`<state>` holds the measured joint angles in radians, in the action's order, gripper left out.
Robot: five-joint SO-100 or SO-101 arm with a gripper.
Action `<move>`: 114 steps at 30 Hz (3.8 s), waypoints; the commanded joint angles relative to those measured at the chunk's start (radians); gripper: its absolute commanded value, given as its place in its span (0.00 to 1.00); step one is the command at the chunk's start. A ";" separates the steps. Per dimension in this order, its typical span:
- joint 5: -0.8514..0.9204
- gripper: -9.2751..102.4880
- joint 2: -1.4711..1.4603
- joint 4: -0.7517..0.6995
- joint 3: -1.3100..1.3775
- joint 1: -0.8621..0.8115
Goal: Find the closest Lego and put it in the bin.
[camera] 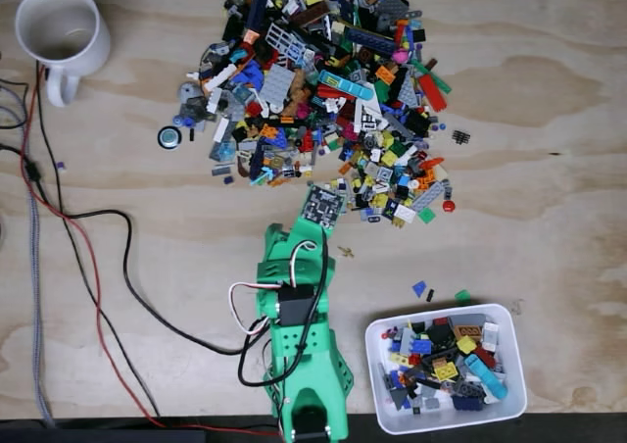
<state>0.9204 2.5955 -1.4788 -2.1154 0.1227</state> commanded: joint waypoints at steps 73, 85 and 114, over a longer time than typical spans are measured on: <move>-0.218 0.18 -1.226 0.515 0.426 -0.097; -0.207 0.14 -1.235 0.538 0.396 -0.120; 0.080 0.13 -0.433 0.041 0.319 -0.723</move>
<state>0.8728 1.9482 -1.4067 -1.7625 -0.3497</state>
